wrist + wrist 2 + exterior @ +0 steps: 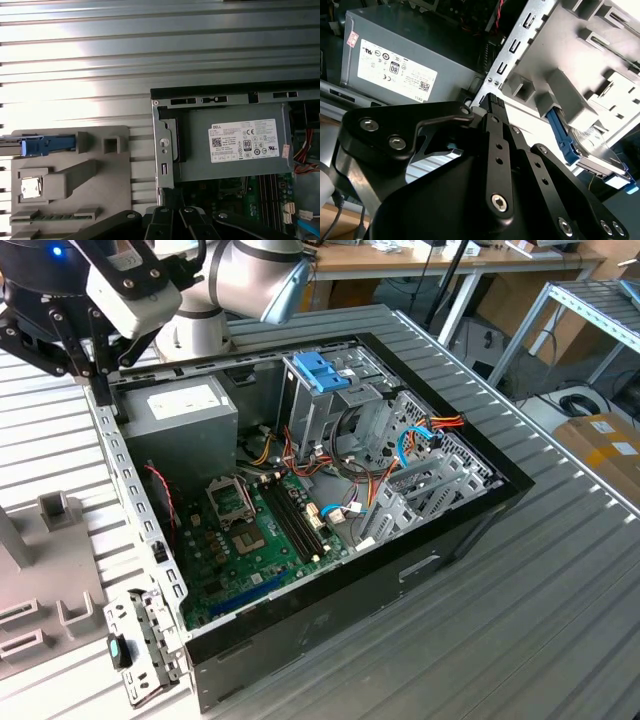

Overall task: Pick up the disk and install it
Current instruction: 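Reach for the disk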

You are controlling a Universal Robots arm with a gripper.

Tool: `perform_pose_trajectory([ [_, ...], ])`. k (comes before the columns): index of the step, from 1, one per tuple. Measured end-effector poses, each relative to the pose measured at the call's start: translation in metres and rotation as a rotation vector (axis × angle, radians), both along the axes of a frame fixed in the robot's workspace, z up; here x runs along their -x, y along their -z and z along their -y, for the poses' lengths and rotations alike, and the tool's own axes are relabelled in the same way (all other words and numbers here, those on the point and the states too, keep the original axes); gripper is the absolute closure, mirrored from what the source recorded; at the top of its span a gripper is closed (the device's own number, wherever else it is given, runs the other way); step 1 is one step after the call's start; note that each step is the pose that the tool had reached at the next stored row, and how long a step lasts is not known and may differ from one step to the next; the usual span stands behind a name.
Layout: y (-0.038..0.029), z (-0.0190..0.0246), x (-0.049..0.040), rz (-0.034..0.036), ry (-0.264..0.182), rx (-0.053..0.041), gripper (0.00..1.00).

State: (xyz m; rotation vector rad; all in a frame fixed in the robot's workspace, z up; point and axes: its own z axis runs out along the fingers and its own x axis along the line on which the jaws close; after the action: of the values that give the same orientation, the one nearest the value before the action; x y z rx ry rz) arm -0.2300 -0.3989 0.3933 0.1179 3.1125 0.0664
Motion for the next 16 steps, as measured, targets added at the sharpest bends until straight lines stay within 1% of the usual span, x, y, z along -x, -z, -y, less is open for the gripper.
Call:
perform_pose_trajectory([
  [8, 0.0, 0.0, 0.003, 0.0001, 0.0, 0.0, 0.89],
  [9, 0.0, 0.0, 0.0126, 0.0, 0.0, 0.0, 0.89],
  [10, 0.0, 0.0, 0.0186, 0.0001, 0.0, 0.0, 0.89],
  [11, 0.0, 0.0, 0.0213, 0.0001, 0.0, 0.0, 0.89],
  [16, 0.0, 0.0, 0.0238, 0.0, 0.0, 0.0, 0.89],
])
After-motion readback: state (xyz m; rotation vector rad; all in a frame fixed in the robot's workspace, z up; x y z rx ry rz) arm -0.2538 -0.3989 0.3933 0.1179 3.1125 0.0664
